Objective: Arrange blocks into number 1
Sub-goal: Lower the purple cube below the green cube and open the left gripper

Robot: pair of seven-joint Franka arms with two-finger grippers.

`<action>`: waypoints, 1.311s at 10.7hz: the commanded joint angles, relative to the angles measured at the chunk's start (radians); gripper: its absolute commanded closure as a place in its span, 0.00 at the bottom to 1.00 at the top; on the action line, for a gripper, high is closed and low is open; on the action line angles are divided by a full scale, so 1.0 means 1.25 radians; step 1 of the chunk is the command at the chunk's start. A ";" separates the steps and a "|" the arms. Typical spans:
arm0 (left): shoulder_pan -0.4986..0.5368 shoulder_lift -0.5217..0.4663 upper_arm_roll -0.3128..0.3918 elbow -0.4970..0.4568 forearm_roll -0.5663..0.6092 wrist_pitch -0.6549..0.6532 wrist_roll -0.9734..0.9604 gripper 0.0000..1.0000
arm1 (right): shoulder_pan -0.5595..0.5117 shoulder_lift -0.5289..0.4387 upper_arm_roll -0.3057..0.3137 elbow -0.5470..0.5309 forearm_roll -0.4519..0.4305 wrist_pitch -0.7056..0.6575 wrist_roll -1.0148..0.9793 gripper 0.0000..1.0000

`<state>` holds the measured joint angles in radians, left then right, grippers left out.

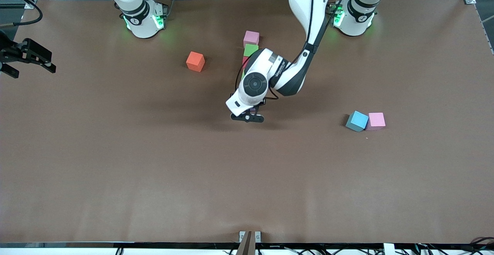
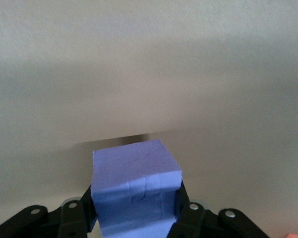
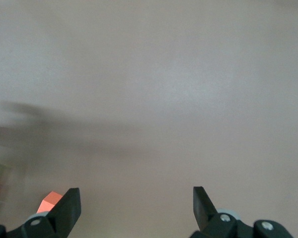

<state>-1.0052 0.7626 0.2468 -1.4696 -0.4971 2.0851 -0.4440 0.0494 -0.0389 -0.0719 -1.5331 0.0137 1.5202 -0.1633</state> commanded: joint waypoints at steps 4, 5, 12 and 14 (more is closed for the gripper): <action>0.010 -0.092 -0.060 -0.195 0.058 0.149 0.035 1.00 | -0.004 0.004 0.004 0.001 -0.010 -0.007 -0.003 0.00; 0.010 -0.096 -0.069 -0.202 0.057 0.164 0.036 1.00 | -0.004 0.004 0.004 -0.002 -0.010 -0.007 -0.003 0.00; 0.010 -0.106 -0.089 -0.221 0.049 0.183 0.036 1.00 | -0.004 0.007 0.005 -0.007 -0.022 0.000 0.080 0.00; 0.010 -0.109 -0.102 -0.243 0.049 0.203 0.036 1.00 | -0.027 0.010 0.004 -0.008 -0.023 0.015 0.082 0.00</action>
<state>-1.0009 0.6660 0.1417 -1.7132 -0.4507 2.3040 -0.4107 0.0442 -0.0238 -0.0729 -1.5412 -0.0039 1.5258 -0.0782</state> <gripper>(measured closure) 0.392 0.000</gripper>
